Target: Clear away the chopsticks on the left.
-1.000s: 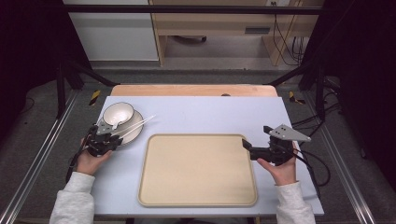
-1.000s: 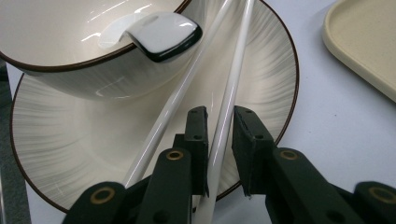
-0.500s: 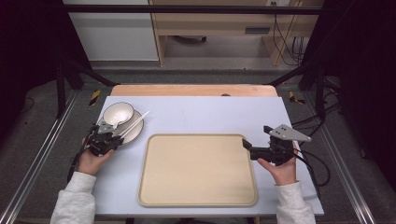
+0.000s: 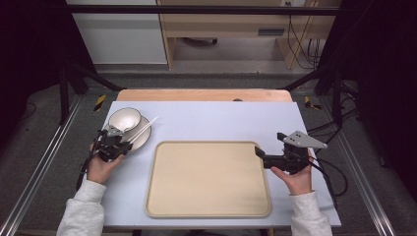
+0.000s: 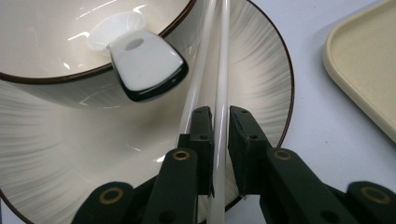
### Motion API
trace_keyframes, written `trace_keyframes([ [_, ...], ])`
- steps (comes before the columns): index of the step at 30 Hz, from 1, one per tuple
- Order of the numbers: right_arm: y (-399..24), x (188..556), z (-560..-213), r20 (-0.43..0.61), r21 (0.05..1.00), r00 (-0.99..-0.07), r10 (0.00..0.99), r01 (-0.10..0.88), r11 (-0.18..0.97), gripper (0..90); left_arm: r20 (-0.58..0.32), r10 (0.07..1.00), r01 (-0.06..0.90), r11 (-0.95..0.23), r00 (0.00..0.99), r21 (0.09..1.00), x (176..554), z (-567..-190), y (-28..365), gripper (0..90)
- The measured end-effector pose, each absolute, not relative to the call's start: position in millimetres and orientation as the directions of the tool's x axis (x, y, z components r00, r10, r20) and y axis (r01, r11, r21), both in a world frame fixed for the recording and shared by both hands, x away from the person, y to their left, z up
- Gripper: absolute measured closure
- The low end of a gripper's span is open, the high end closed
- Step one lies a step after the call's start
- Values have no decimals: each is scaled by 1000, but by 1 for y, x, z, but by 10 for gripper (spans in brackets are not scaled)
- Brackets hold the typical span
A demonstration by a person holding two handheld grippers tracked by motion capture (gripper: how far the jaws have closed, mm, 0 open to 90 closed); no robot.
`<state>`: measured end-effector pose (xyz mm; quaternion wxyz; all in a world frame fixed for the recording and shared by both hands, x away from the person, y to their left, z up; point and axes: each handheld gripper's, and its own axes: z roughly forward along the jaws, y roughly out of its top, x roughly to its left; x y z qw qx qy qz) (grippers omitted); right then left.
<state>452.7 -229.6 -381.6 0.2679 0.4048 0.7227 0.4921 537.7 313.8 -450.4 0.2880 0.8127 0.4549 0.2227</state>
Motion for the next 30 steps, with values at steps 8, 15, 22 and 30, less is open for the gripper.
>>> trace_keyframes([
  [8, -229, 453, -382, 12, 928, -530, 848, 322, 188, 72, 100, 865, 619, -428, 492, 658, 538, -451, 310, 833],
  [15, -229, 453, -382, 11, 926, -531, 847, 324, 191, 72, 101, 861, 624, -437, 498, 648, 538, -450, 307, 841],
  [22, -230, 452, -381, 12, 928, -527, 850, 322, 186, 72, 93, 869, 614, -415, 486, 671, 533, -443, 303, 844],
  [30, -235, 450, -378, 17, 934, -517, 856, 315, 172, 71, 82, 884, 596, -377, 461, 710, 520, -428, 296, 843],
])
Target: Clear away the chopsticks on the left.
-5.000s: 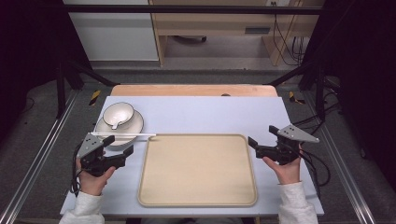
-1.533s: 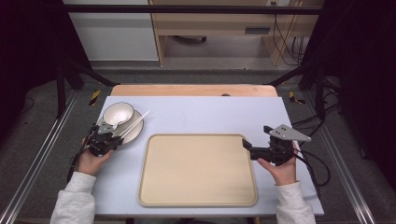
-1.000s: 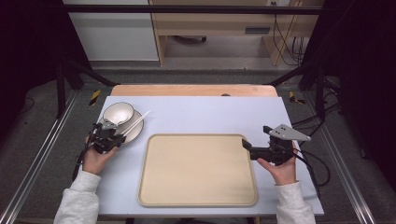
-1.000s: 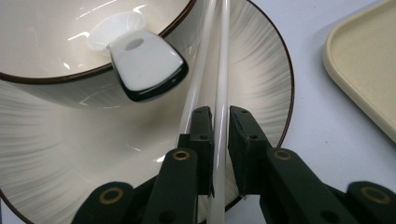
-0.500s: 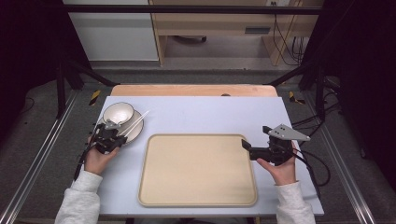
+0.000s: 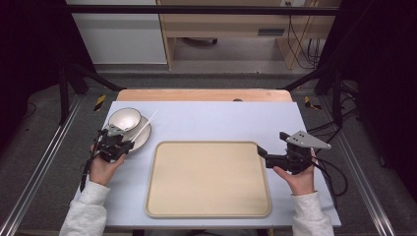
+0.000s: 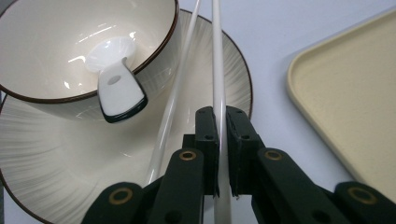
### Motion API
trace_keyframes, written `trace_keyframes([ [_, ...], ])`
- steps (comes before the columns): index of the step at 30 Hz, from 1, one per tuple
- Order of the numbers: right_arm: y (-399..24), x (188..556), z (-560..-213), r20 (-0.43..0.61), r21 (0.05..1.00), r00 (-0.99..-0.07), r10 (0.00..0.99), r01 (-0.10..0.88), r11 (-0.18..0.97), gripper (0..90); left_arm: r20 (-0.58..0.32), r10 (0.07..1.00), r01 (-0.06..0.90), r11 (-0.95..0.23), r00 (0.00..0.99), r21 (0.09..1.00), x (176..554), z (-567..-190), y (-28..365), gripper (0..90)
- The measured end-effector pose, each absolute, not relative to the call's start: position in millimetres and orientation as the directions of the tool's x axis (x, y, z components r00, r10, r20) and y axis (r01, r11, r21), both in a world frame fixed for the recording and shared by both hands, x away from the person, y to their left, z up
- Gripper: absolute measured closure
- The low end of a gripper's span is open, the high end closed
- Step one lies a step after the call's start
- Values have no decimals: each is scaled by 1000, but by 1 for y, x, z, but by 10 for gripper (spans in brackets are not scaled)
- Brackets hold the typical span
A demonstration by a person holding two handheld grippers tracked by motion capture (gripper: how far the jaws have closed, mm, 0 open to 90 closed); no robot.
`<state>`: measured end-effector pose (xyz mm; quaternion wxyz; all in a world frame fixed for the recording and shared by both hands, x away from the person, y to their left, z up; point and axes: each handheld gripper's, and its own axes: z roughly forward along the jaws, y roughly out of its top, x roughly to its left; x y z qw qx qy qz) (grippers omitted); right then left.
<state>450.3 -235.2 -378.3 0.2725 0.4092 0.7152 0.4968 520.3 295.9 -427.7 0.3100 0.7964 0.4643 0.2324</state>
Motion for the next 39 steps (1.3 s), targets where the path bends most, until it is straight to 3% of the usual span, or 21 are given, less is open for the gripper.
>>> trace_keyframes([
  [20, -251, 443, -371, 34, 945, -490, 871, 299, 131, 48, 35, 916, 541, -267, 400, 797, 465, -400, 251, 843],
  [39, -255, 439, -365, 53, 952, -489, 871, 288, 103, 40, -50, 961, 525, -105, 273, 845, 414, -396, 212, 842],
])
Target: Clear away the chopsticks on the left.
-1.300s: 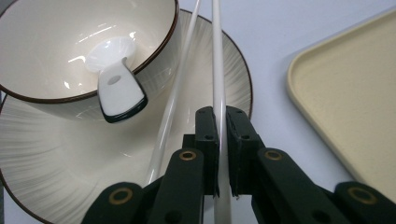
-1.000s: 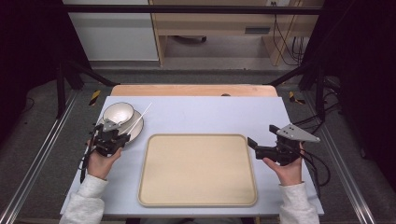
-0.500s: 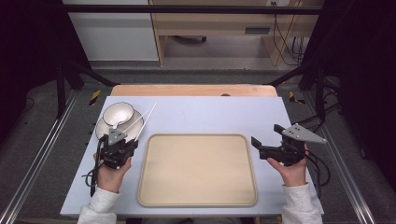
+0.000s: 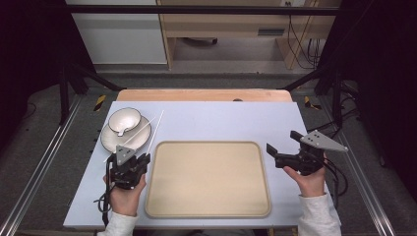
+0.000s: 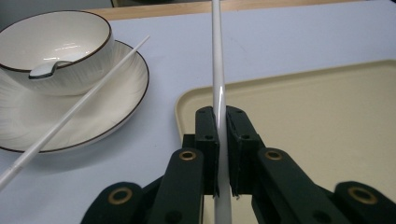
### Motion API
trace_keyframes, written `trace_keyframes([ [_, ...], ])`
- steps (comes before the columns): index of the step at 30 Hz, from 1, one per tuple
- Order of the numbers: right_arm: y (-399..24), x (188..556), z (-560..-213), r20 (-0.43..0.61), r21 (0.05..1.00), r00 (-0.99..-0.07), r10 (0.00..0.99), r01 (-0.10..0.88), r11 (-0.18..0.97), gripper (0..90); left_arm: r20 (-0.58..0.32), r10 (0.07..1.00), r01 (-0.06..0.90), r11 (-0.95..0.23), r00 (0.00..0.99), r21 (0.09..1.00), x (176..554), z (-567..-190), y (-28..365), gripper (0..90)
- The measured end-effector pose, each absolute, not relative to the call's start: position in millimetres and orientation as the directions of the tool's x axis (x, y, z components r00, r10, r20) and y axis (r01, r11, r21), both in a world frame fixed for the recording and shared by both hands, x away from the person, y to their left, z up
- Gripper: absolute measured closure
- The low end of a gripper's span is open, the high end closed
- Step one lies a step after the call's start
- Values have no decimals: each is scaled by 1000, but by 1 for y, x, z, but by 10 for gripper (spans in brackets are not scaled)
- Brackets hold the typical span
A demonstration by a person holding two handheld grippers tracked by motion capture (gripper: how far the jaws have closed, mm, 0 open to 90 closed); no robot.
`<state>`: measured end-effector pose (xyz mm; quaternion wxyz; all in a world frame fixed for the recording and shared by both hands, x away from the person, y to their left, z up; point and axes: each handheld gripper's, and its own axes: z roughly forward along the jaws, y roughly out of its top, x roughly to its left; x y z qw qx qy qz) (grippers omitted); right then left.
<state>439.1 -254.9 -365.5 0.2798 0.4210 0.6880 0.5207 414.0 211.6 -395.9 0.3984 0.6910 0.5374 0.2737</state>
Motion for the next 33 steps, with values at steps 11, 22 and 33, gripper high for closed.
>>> trace_keyframes([
  [11, -251, 440, -367, 49, 949, -494, 868, 294, 114, 41, -113, 970, 533, -19, 214, 846, 395, -423, 200, 842],
  [22, -247, 442, -370, 42, 943, -497, 867, 306, 130, 41, -132, 976, 590, 3, 175, 808, 389, -460, 192, 842],
  [33, -243, 444, -372, 36, 938, -501, 865, 317, 144, 41, -112, 982, 634, -12, 155, 773, 395, -478, 187, 842],
])
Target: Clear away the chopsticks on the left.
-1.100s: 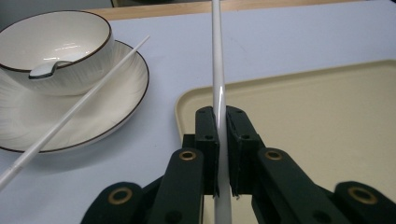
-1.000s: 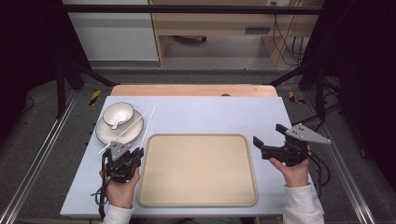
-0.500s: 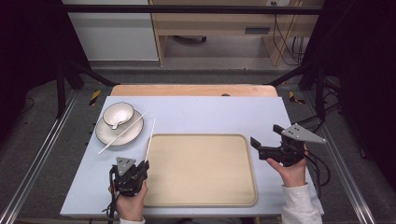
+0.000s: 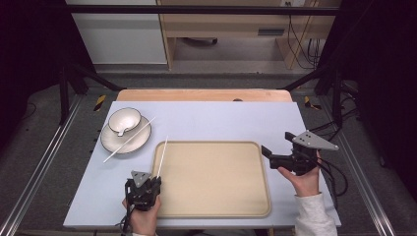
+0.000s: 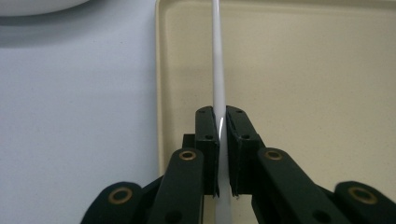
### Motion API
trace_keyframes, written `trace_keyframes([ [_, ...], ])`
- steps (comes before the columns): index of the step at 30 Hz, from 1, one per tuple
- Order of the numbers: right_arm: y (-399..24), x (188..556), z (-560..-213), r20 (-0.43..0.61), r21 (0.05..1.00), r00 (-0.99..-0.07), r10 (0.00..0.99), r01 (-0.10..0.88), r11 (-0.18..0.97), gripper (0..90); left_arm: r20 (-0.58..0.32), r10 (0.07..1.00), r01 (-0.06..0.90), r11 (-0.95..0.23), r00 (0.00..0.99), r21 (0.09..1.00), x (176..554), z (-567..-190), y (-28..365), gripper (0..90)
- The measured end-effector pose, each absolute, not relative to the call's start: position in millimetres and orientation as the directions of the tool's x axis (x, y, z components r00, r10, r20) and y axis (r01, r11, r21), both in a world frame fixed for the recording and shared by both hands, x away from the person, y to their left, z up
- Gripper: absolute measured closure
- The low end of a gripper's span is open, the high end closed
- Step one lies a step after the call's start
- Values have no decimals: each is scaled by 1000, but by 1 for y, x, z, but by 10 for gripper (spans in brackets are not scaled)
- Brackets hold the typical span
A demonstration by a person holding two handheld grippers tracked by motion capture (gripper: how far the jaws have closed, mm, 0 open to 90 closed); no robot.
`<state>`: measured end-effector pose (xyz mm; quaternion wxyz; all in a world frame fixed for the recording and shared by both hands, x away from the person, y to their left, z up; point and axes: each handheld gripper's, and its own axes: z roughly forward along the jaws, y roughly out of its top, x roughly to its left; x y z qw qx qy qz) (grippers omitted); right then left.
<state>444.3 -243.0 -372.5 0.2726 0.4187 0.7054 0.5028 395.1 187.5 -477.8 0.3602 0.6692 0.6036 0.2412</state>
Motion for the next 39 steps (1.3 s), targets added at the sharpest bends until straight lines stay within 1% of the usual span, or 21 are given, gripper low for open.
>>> trace_keyframes([
  [16, -241, 445, -374, 36, 934, -503, 864, 325, 150, 41, -96, 987, 653, -14, 132, 757, 393, -480, 186, 838],
  [25, -242, 445, -373, 34, 935, -504, 863, 321, 150, 41, -93, 986, 656, -21, 138, 754, 395, -479, 185, 836],
  [33, -243, 444, -372, 38, 936, -501, 864, 320, 144, 41, -92, 980, 629, -41, 178, 776, 398, -468, 188, 774],
  [39, -245, 443, -371, 39, 939, -501, 865, 314, 140, 41, -102, 970, 578, -46, 220, 815, 402, -449, 198, 693],
])
